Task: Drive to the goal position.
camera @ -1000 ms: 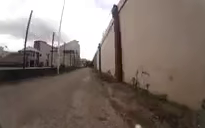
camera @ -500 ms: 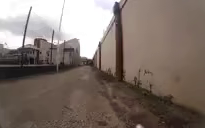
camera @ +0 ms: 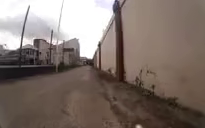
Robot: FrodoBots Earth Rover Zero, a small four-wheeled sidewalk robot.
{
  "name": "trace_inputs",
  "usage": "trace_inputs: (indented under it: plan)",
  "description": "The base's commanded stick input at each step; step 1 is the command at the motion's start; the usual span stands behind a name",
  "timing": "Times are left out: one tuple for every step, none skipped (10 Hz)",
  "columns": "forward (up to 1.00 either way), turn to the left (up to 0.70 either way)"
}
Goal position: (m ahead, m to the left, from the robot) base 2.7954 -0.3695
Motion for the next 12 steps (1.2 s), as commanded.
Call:
trace_inputs:
  plan:
    - [0.3,0.6]
    - [0.3,0.6]
    - [0.3,0.6]
    - [0.3,0.53]
    - [0.3,0.4]
    - [0.3,0.29]
    - [0.3,0.23]
    - [0.3,0.17]
    - [0.3,0.11]
    - [0.3,0.05]
    - [0.3,0.0]
    - [0.3,0.0]
